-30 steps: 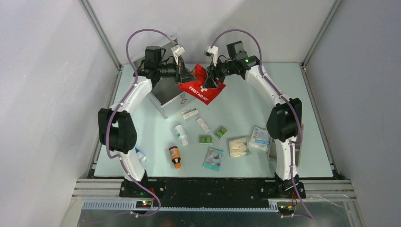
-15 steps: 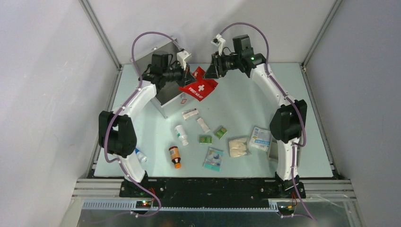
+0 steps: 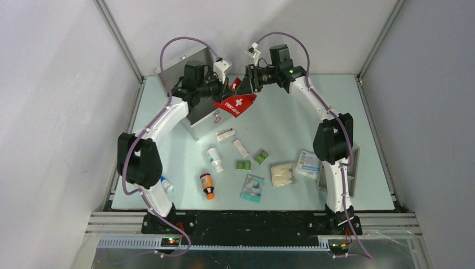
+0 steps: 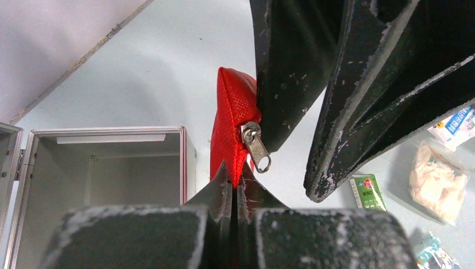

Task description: Organize the medicine kit

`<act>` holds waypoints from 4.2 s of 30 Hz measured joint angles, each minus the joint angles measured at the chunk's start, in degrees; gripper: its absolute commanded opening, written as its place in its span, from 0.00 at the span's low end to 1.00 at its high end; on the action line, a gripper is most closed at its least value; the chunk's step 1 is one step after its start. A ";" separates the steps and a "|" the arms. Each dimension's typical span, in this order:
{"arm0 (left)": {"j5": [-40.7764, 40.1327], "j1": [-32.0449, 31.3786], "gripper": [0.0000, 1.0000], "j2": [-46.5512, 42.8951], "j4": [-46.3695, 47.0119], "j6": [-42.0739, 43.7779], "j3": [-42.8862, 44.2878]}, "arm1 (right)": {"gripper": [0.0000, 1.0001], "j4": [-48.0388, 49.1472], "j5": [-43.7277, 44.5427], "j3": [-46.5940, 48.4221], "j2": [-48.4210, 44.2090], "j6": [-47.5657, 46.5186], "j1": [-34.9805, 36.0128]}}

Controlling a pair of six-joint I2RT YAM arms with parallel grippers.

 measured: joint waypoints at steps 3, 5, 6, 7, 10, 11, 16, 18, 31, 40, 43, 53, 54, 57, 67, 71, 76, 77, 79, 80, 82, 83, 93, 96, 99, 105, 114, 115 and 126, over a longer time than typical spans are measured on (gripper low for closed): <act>0.02 -0.02 0.00 -0.02 0.20 -0.17 0.00 | 0.51 0.85 0.26 0.00 0.17 1.62 -0.28; 0.04 -0.07 0.00 -0.04 0.57 -0.44 -0.13 | 0.53 2.05 0.11 0.00 0.20 2.91 -0.39; 0.07 -0.07 0.00 -0.20 0.96 -0.50 -0.48 | 0.53 2.80 -0.04 0.00 0.22 3.52 -0.44; 0.17 -0.07 0.00 -0.31 1.09 -0.48 -0.74 | 0.53 3.69 -0.33 0.00 0.28 4.28 -0.50; 0.55 -0.15 0.00 -0.55 1.64 -0.48 -1.62 | 0.51 5.95 -1.07 0.00 0.55 6.12 -0.61; 0.68 -0.22 0.00 -0.61 1.66 -0.48 -1.92 | 0.48 6.86 -1.40 0.00 0.76 6.93 -0.66; 1.09 -0.46 0.00 -0.66 1.49 -0.33 -2.56 | 0.39 9.03 -1.84 0.00 1.64 9.16 -0.68; 1.09 -0.50 0.00 -0.66 1.51 -0.26 -2.56 | 0.35 9.73 -1.84 0.02 1.86 9.60 -0.79; 1.07 -0.59 0.00 -0.96 1.42 -0.28 -2.56 | 0.30 9.07 -1.77 0.79 1.97 7.78 -0.50; 1.01 -0.59 0.00 -1.51 1.36 -0.28 -2.56 | 0.00 6.80 0.09 2.10 2.27 4.83 0.22; 0.92 -0.59 0.00 -1.51 1.07 -0.33 -2.56 | 0.00 5.97 0.20 2.32 2.27 4.22 0.24; 2.43 0.57 0.13 -1.53 1.07 -0.90 -3.48 | 0.00 3.72 -3.67 1.03 1.90 -0.20 -1.07; 2.86 0.68 0.14 -1.53 1.07 -1.11 -3.48 | 0.00 3.85 -4.79 0.22 1.64 -0.17 -1.44; 5.14 0.94 0.22 -1.53 1.27 -1.81 -3.34 | 0.00 4.37 -7.74 -1.73 1.25 0.22 -2.29; 11.43 1.18 0.35 -0.98 5.16 -5.64 -1.66 | 0.00 6.43 -13.03 -2.25 1.25 2.78 -3.02; 11.30 1.18 0.49 -0.31 5.60 -6.03 -1.66 | 0.00 6.69 -13.90 -2.25 1.25 2.99 -3.02; 10.99 1.16 0.44 0.00 5.51 -5.64 -1.66 | 0.00 7.30 -14.69 -2.25 1.25 3.43 -3.02; 11.02 1.14 0.39 0.02 5.55 -5.42 -1.66 | 0.00 7.50 -14.82 -2.25 1.25 3.58 -3.02; 11.04 0.81 0.28 0.13 5.57 -4.90 -1.66 | 0.00 7.74 -14.97 -2.25 1.25 4.00 -2.97; 11.06 0.63 0.25 0.24 5.57 -4.76 -1.66 | 0.00 7.85 -14.97 -2.25 1.25 4.09 -2.95; 11.23 0.24 0.12 0.48 5.60 -4.55 -1.66 | 0.00 8.11 -14.95 -2.25 1.25 4.39 -2.95; 11.39 0.04 0.04 0.63 5.75 -4.44 -1.66 | 0.00 8.13 -14.91 -2.25 1.25 4.46 -2.95; 11.85 -0.09 0.00 0.98 5.66 -2.93 -0.94 | 0.00 11.15 -15.67 -4.31 1.25 8.98 -4.66; 11.87 -0.11 0.00 0.79 4.61 -2.89 -0.94 | 0.00 11.98 -16.63 -6.16 1.25 10.03 -5.46; 11.17 0.42 0.00 0.26 4.48 -2.86 -1.03 | 0.00 12.24 -16.87 -8.09 1.25 10.82 -6.47; 10.29 2.56 0.00 -2.49 5.42 -2.97 -1.03 | 0.00 15.30 -18.73 -10.45 1.95 15.50 -9.22; 10.14 2.62 0.00 -3.78 5.99 -1.99 -1.36 | 0.41 18.21 -16.63 -9.77 1.99 15.89 -7.45; 10.25 2.62 0.00 -3.78 5.95 -1.95 -1.51 | 0.42 18.14 -16.35 -9.38 1.99 15.65 -7.02; 12.17 2.62 0.00 -4.04 5.05 -2.01 -1.60 | 0.52 21.81 -18.49 -5.84 2.01 16.90 -3.67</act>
